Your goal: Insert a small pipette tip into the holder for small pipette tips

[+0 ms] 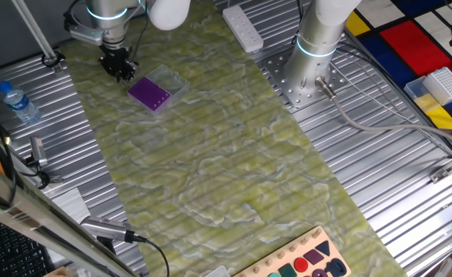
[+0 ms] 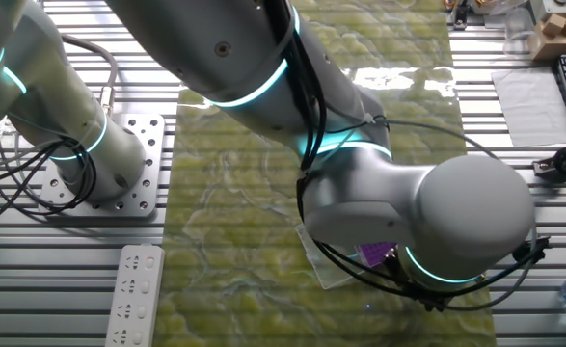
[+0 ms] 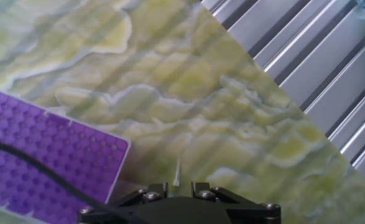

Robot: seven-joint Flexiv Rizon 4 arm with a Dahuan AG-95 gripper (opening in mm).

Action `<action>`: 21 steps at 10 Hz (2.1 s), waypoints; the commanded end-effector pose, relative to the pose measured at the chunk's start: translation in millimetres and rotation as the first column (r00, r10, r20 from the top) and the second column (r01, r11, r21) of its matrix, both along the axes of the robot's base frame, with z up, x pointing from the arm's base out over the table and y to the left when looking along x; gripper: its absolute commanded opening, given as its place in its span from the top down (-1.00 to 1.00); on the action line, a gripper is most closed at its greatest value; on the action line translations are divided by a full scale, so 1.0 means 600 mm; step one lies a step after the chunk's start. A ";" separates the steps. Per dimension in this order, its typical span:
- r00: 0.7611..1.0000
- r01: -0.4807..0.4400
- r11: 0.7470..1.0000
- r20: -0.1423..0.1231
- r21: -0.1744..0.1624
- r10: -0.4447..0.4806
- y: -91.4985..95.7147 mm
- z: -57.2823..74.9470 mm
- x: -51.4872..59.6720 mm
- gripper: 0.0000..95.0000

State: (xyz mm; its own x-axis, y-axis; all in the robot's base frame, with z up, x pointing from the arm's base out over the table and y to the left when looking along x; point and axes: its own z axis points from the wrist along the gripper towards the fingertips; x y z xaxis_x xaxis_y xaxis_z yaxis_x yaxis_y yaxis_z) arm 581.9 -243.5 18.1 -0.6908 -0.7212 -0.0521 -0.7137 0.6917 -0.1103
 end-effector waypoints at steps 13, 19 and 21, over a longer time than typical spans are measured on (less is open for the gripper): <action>0.997 0.052 0.995 0.053 0.080 -0.056 0.000 -0.010 -0.001 0.60; 0.996 0.028 0.996 0.086 0.085 -0.035 0.000 -0.010 -0.001 1.00; 0.996 0.028 0.996 0.087 0.086 -0.036 0.000 -0.009 -0.001 1.00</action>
State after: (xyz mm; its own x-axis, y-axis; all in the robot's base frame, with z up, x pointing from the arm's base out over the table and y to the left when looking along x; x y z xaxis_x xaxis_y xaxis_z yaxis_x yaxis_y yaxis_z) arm 581.7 -243.9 12.3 -0.7033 -0.6895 -0.1728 -0.6813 0.7232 -0.1127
